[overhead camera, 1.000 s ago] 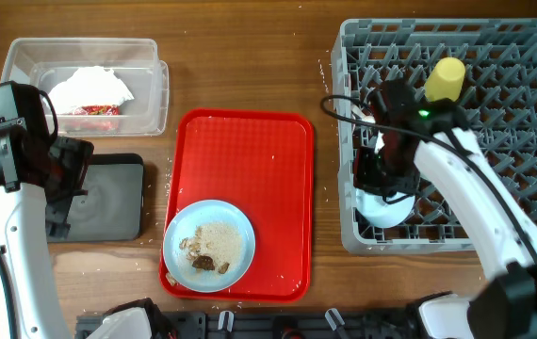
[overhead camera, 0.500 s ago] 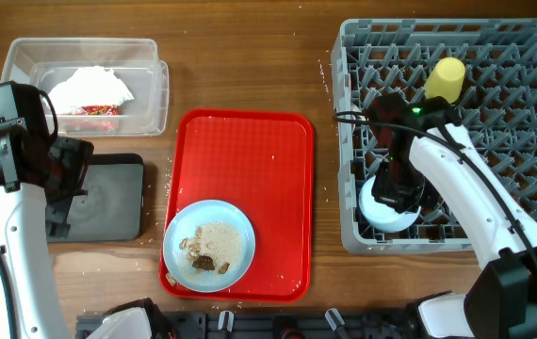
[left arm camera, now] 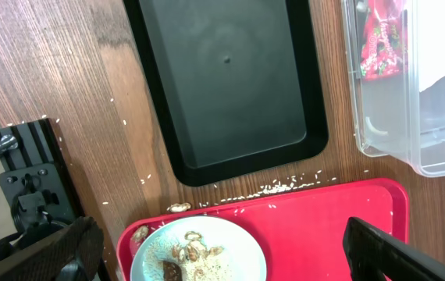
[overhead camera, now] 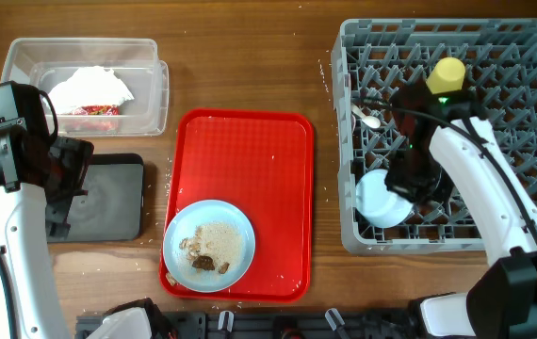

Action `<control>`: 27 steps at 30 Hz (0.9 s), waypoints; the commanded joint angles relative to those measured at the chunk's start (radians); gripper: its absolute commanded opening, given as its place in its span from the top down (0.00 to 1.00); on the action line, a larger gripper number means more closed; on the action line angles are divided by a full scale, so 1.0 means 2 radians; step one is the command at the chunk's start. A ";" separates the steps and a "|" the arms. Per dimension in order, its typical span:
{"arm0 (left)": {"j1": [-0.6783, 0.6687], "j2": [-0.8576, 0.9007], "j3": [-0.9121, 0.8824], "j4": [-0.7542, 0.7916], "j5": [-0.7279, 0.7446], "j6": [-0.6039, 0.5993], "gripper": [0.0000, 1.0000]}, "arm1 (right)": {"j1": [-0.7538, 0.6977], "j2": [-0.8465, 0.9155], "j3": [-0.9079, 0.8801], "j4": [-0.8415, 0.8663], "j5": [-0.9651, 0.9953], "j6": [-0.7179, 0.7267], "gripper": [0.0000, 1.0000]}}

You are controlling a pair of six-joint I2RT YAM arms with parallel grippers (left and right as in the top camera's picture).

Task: Sort waste into correct bins and load items into the dishwasher rack
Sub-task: 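Tilt the bowl upright into the rack slots and release it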

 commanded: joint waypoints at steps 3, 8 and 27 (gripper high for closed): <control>0.002 -0.003 -0.002 -0.001 -0.008 -0.008 0.00 | 0.005 -0.047 0.074 0.021 -0.066 -0.061 0.95; 0.002 -0.003 -0.002 -0.001 -0.008 -0.008 0.00 | 0.007 -0.038 0.051 0.062 -0.144 -0.100 0.92; 0.002 -0.003 -0.002 -0.001 -0.008 -0.008 0.00 | 0.007 0.002 -0.030 0.090 -0.084 -0.042 0.96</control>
